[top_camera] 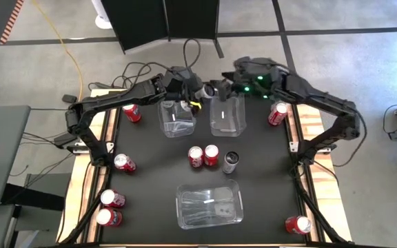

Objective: Sort soda cans
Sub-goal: Put the bottom white soda can into the top left transparent bin

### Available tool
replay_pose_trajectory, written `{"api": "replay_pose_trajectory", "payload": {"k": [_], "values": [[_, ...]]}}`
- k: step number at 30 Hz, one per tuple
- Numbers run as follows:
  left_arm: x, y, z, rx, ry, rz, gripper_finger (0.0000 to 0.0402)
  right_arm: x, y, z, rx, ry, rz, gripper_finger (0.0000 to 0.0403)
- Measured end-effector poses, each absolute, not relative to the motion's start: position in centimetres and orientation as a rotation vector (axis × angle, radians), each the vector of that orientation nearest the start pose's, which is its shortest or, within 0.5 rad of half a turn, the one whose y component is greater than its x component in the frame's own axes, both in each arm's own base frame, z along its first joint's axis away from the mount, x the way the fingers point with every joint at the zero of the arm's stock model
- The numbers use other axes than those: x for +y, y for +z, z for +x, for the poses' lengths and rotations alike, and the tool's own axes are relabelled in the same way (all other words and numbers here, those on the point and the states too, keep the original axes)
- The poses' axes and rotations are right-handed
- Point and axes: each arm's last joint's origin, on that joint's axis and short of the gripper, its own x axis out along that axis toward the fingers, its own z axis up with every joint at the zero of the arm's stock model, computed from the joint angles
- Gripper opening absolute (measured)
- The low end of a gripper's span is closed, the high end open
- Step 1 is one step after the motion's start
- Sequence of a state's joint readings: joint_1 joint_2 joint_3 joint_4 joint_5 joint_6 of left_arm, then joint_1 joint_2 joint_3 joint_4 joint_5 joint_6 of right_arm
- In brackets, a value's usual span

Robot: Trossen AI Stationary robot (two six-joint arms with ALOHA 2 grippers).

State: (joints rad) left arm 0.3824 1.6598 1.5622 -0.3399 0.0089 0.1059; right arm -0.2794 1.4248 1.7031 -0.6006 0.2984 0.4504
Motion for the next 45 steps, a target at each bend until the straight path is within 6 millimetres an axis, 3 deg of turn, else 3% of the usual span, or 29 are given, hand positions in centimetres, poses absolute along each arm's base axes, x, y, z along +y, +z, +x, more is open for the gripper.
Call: {"api": "replay_pose_trajectory", "payload": {"k": [8, 16, 22, 26, 32, 36, 41, 45], "values": [[14.4, 35.8, 33.4, 0.278, 0.354, -0.027, 0.0259, -9.5, 46.2, 26.4, 0.244, -0.592, 0.334, 0.0329], [14.9, 31.5, 29.9, 0.167, 0.419, -0.064, 0.0259, -10.6, 43.6, 28.3, 0.346, -0.549, 0.338, 0.0329], [14.5, 26.9, 28.8, 0.122, 0.424, -0.049, 0.0261, -10.6, 43.3, 28.9, 0.364, -0.497, 0.323, 0.0329], [13.5, 25.5, 28.5, 0.048, 0.393, -0.037, 0.0261, -10.6, 43.2, 28.9, 0.379, -0.485, 0.284, 0.0329], [12.0, 27.1, 28.7, -0.165, 0.296, 0.041, 0.0261, -11.5, 41.2, 31.8, 0.425, -0.233, 0.286, 0.0329], [11.4, 28.0, 28.6, -0.253, 0.23, 0.028, 0.0261, -11.4, 39.8, 33.0, 0.486, -0.165, 0.182, 0.0329], [11.1, 30.1, 27.2, -0.347, 0.213, -0.089, 0.0262, -11.2, 40.4, 32.5, 0.472, -0.141, 0.116, 0.0329], [11.1, 32.3, 25.4, -0.431, 0.241, -0.08, 0.0262, -10.7, 41.5, 31.7, 0.429, -0.082, 0.084, 0.0329]]}}
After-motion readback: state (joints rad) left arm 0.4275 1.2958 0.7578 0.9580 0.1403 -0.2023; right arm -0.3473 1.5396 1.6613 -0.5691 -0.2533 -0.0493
